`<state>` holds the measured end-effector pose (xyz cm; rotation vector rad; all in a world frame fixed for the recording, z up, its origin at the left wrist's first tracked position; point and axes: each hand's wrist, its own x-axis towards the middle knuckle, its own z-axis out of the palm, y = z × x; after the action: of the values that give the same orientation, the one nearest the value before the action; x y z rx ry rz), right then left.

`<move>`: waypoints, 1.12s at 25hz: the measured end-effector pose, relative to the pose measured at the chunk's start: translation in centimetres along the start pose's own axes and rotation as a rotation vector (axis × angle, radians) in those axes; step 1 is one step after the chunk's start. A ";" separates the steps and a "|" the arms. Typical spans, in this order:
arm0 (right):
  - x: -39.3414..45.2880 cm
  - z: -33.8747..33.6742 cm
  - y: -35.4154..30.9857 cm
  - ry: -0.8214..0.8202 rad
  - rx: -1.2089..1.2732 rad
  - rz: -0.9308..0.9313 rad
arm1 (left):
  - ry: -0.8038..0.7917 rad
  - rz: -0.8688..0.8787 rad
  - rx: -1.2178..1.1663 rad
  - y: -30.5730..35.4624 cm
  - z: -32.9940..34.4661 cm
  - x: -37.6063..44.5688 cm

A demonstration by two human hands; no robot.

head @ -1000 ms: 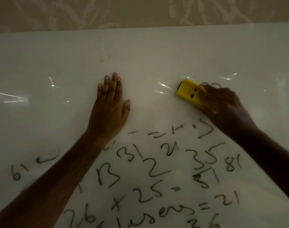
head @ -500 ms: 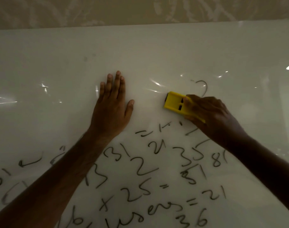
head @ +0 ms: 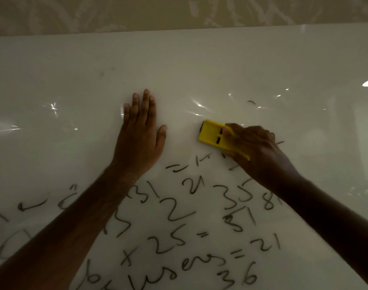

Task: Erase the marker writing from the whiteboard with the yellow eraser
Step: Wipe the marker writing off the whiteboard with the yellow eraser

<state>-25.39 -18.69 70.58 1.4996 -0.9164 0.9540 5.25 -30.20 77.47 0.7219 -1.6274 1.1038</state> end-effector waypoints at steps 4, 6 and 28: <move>-1.1 -1.3 4.0 -0.013 -0.070 0.048 | 0.000 -0.003 -0.006 0.2 0.1 -0.1; 1.4 -1.9 7.2 0.000 -0.091 0.156 | -0.006 -0.001 -0.012 0.5 0.2 -0.1; -2.0 -1.7 5.7 0.119 -0.023 0.189 | 0.009 -0.005 -0.027 1.2 0.3 -0.3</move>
<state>-31.51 -17.62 71.03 1.3385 -0.9919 1.1529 4.22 -29.99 76.77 0.7024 -1.6292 1.0774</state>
